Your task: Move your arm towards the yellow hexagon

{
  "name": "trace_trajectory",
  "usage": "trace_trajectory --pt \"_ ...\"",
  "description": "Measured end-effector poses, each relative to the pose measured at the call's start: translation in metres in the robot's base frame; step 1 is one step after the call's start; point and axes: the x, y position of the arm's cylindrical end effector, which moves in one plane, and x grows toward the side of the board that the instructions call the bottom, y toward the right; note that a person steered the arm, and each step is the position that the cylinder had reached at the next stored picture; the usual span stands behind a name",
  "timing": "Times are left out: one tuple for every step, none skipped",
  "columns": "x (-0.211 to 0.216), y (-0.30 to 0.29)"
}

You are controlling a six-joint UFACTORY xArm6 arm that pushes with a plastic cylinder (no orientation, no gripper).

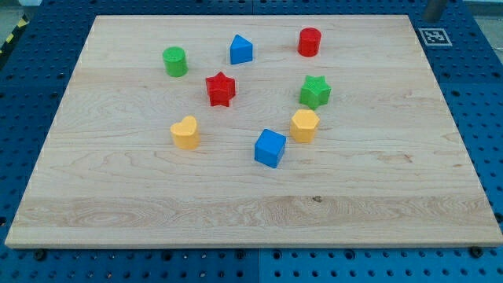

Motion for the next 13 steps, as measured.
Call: trace_trajectory --pt "0.000 0.000" --pt "0.005 -0.001" --pt "0.005 -0.001" --pt "0.005 -0.001" --pt "0.005 0.003" --pt "0.011 0.011" --pt "0.012 0.012" --pt "0.012 0.012" --pt "0.039 0.011" --pt "0.079 -0.029" --pt "0.079 -0.049" --pt "0.128 -0.047" --pt "0.212 -0.056"
